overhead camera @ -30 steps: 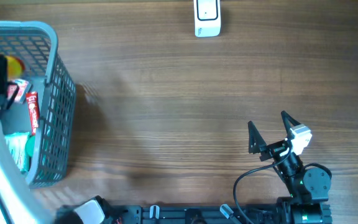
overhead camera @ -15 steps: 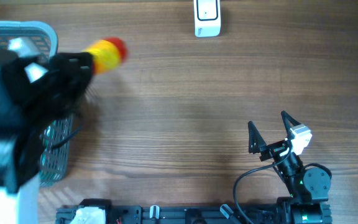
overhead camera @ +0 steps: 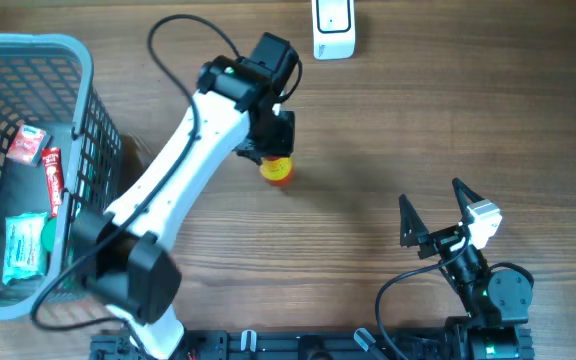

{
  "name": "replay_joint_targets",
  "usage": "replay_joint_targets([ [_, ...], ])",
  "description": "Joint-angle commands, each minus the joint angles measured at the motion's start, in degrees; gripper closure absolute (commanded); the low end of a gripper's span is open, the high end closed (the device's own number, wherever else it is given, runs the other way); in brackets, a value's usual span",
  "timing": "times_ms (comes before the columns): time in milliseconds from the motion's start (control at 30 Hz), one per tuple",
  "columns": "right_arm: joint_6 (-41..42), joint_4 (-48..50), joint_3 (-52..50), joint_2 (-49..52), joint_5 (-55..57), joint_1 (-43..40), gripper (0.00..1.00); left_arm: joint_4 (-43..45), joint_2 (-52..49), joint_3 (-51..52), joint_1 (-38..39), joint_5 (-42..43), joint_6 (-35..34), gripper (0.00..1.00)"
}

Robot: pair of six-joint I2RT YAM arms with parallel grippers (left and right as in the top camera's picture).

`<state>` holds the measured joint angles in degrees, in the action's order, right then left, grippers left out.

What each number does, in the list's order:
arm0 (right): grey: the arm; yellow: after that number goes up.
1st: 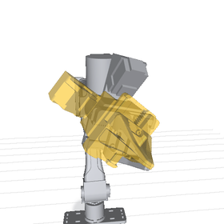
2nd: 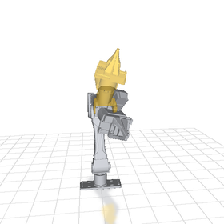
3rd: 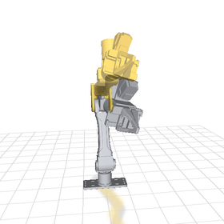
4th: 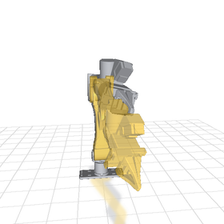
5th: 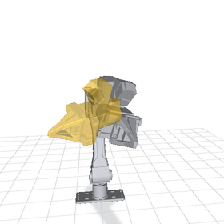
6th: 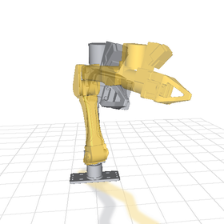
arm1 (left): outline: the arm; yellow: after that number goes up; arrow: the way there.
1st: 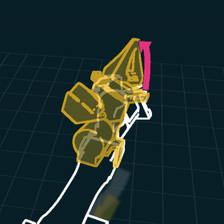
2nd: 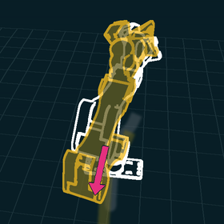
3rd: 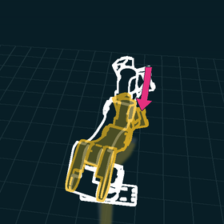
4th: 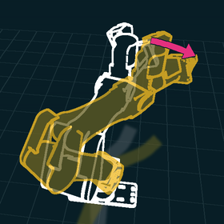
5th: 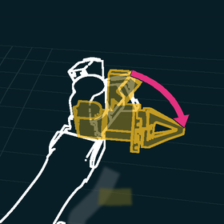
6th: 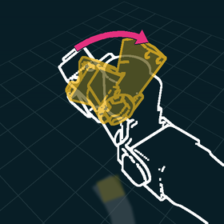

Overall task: Scan the item barcode
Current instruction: 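Grasp the red-yellow sauce bottle and lift it out with left gripper, then place the sauce bottle upright on the table, release, withdraw left gripper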

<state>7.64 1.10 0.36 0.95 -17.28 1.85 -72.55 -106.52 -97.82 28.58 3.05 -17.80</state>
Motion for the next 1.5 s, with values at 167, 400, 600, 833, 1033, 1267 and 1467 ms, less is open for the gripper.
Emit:
replay_joint_targets([
  [167,-0.1,0.2,-0.1,-0.2,0.9,0.3,0.00,5.9,-3.0,-0.5,2.8,-0.5,17.6,0.61],
  [400,-0.1,0.2,-0.1,-0.2,0.9,0.3,0.00,5.4,-3.0,-0.5,2.8,2.7,33.1,0.66],
  [600,-0.1,0.2,-0.1,-0.2,0.9,0.3,0.00,2.5,-3.0,-0.5,2.8,15.6,46.8,0.63],
  [833,-0.1,0.2,-0.1,-0.2,0.9,0.3,0.00,3.7,-3.0,-0.4,0.0,9.9,49.1,0.65],
  [1033,-0.1,0.2,-0.1,-0.2,0.9,0.3,0.01,5.0,-3.0,-0.4,-2.6,9.2,48.9,0.42],
  [1267,-0.1,0.2,-0.1,-0.2,0.9,0.3,0.00,5.1,-3.0,-0.5,-2.8,8.2,48.9,0.00],
  [1467,-0.1,0.2,-0.1,-0.2,0.9,0.3,0.00,4.7,6.1,-5.2,-2.8,4.5,40.7,0.00],
])
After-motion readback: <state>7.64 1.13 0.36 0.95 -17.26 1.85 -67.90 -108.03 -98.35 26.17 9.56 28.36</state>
